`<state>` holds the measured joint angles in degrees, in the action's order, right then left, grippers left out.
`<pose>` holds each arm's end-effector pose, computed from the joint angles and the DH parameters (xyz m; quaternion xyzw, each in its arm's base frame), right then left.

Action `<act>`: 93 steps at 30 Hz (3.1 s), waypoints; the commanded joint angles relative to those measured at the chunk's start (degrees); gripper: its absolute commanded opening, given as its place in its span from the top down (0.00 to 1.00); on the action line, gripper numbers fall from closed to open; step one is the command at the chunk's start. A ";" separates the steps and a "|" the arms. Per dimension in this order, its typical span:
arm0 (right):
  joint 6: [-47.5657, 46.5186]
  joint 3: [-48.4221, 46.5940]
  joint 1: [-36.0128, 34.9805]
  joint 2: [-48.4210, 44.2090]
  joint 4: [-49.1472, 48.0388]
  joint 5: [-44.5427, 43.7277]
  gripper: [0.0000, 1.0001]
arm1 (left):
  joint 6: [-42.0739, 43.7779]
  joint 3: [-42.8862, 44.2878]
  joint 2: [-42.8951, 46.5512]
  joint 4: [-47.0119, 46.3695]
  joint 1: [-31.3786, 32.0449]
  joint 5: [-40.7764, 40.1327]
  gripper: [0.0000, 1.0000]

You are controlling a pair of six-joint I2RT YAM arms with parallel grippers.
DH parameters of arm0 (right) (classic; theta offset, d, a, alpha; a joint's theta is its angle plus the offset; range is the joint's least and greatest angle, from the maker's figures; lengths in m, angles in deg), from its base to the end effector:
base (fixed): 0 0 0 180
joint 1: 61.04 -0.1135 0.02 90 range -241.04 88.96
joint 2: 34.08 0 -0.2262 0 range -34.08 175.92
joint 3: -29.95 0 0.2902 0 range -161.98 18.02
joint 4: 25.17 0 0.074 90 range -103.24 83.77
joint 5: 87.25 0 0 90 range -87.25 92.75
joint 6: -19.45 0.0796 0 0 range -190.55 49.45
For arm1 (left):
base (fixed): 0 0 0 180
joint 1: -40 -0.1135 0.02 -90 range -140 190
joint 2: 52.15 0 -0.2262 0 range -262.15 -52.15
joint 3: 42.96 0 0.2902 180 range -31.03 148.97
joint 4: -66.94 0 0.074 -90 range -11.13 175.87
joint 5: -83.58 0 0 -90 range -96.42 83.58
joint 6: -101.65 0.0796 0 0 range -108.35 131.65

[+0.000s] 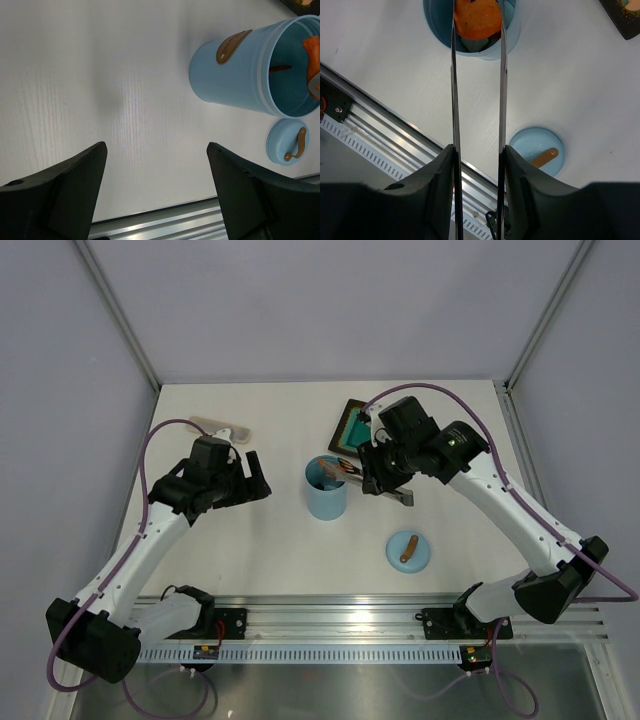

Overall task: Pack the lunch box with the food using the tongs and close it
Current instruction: Place the fake food in the packing box, then pick up the fake food from the plate.

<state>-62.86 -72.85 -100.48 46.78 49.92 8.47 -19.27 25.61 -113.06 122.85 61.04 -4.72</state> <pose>0.2615 0.2254 0.3227 -0.2744 0.9071 0.1696 0.2704 0.2791 -0.1099 0.2353 -0.0752 0.9312 -0.1685 0.3142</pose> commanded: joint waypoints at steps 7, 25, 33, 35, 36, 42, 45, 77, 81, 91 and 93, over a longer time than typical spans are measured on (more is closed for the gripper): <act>-0.92 -1.24 -0.64 0.88 -2.42 0.88 0.46 | 0.42 2.25 0.44 -1.18 -0.30 -0.73 0.15; 0.49 -4.40 -0.64 0.97 -4.70 -5.44 0.66 | 0.68 1.98 0.79 -1.36 -0.21 0.06 0.15; 3.56 -8.09 0.33 1.84 -6.82 -16.79 0.91 | 0.68 1.89 0.61 -1.54 -0.30 0.50 0.15; 4.88 -9.67 1.20 3.86 -6.29 -18.28 0.91 | 0.51 1.81 0.61 -1.62 -0.30 0.50 0.15; 5.49 -10.20 1.82 4.56 -5.77 -18.54 0.90 | 0.59 1.81 0.61 -1.62 -0.30 0.59 0.15; 8.22 -10.12 9.99 10.45 -6.11 -15.92 0.83 | 0.59 1.01 1.05 -1.54 -0.30 0.41 0.15; 8.31 -9.50 12.45 13.26 -6.46 -15.47 0.78 | 0.59 0.84 1.14 -1.54 -0.30 0.33 0.15; 5.33 -8.54 17.82 27.86 -8.49 -12.92 0.46 | 0.59 -0.39 2.37 -1.36 -0.47 0.33 0.15; 4.89 -8.27 17.82 28.65 -8.31 -13.36 0.45 | 0.51 -0.74 2.37 -1.45 -0.38 0.50 0.15; 4.18 -8.36 17.82 30.14 -7.96 -13.98 0.46 | 0.59 -0.74 2.19 -1.71 -0.47 0.77 0.15; 4.27 -8.53 17.73 30.50 -7.79 -14.06 0.48 | 0.59 -0.74 2.28 -1.80 -0.47 0.85 0.15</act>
<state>-57.77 -80.94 -83.02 76.94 42.36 -5.15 -19.27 24.70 -111.75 122.90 60.93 -4.66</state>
